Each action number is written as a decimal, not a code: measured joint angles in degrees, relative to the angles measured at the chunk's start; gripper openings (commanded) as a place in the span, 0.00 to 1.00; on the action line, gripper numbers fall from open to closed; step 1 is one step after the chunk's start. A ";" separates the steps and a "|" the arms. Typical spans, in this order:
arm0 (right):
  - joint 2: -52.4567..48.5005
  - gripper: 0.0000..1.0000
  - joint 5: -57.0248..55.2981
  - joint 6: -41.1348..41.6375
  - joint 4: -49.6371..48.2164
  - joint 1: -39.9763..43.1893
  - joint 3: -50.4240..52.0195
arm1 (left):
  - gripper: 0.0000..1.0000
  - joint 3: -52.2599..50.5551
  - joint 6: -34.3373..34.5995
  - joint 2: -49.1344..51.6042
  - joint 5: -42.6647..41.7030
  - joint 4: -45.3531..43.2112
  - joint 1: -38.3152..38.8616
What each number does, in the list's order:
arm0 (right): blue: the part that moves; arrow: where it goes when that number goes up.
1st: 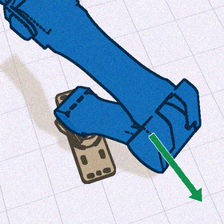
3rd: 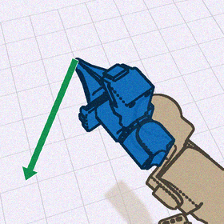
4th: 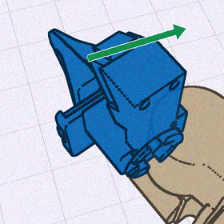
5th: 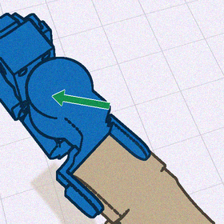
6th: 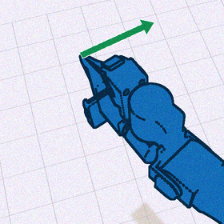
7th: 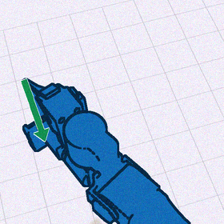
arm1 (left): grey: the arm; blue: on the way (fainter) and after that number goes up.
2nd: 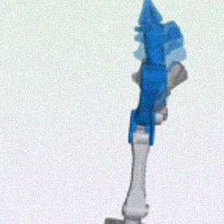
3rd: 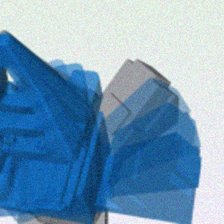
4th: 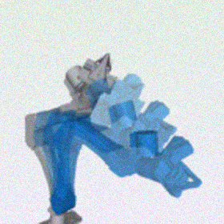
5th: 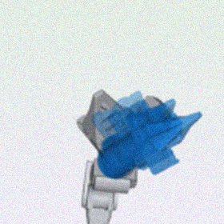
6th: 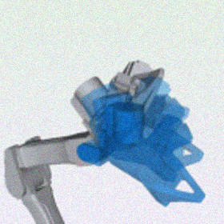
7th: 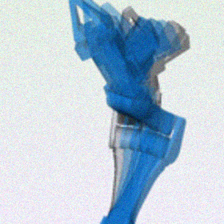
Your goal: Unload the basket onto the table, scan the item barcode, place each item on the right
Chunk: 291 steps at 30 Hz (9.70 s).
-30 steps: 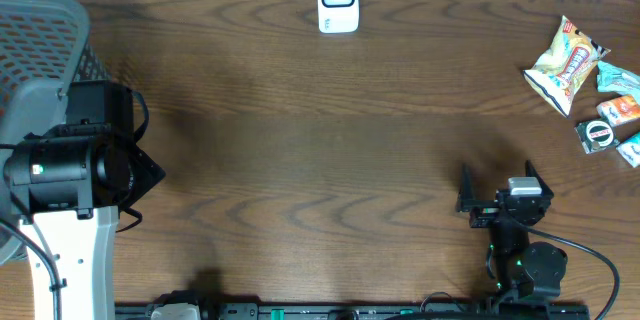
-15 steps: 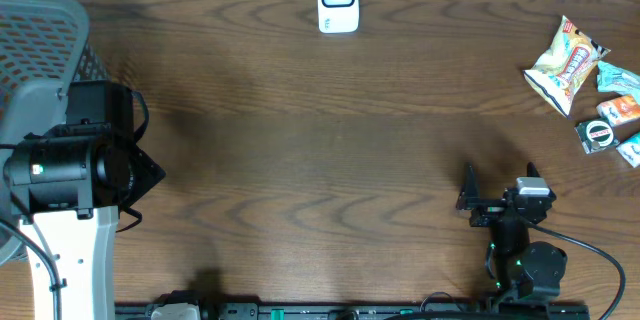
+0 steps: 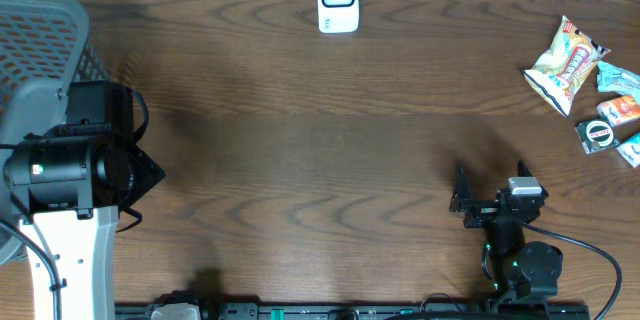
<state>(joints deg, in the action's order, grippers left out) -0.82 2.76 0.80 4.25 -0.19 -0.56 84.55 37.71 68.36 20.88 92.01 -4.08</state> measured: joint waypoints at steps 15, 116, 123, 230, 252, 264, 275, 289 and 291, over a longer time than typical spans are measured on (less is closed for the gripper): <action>-0.02 0.99 0.00 0.00 -0.04 0.00 0.00 | 0.97 0.00 0.00 0.00 0.00 0.00 0.00; 0.13 0.99 -0.20 0.00 -0.09 0.00 0.00 | 0.97 -78.16 -37.99 -65.44 -34.40 -92.08 1.20; 0.13 0.99 -0.20 0.00 -0.11 0.00 0.00 | 0.98 -81.59 -37.99 -67.52 -34.56 -95.97 1.20; 0.13 0.99 -0.20 0.00 -0.13 0.00 0.02 | 0.97 -83.34 -41.20 -67.76 -26.67 -90.33 3.87; 0.13 0.99 -0.22 0.00 -0.13 0.00 0.02 | 0.98 -83.34 -41.20 -67.76 -26.67 -90.33 3.87; 0.13 0.99 -0.20 0.00 -0.13 0.00 0.02 | 0.98 -83.34 -41.20 -67.78 -26.67 -90.33 3.87; 0.13 0.99 -0.20 0.00 -0.13 0.00 0.02 | 0.98 -83.34 -41.20 -67.76 -26.67 -90.33 3.87; 0.13 0.99 -0.20 0.00 -0.13 0.00 0.02 | 0.98 -83.34 -41.20 -67.78 -26.67 -90.33 3.87; 0.13 0.99 -0.20 0.00 -0.13 0.00 0.02 | 0.97 -83.34 -41.20 -67.76 -26.67 -90.33 3.87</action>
<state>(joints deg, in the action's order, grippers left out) -0.69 2.57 0.80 4.12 -0.19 -0.54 1.21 -3.49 0.60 -5.78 1.67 -0.21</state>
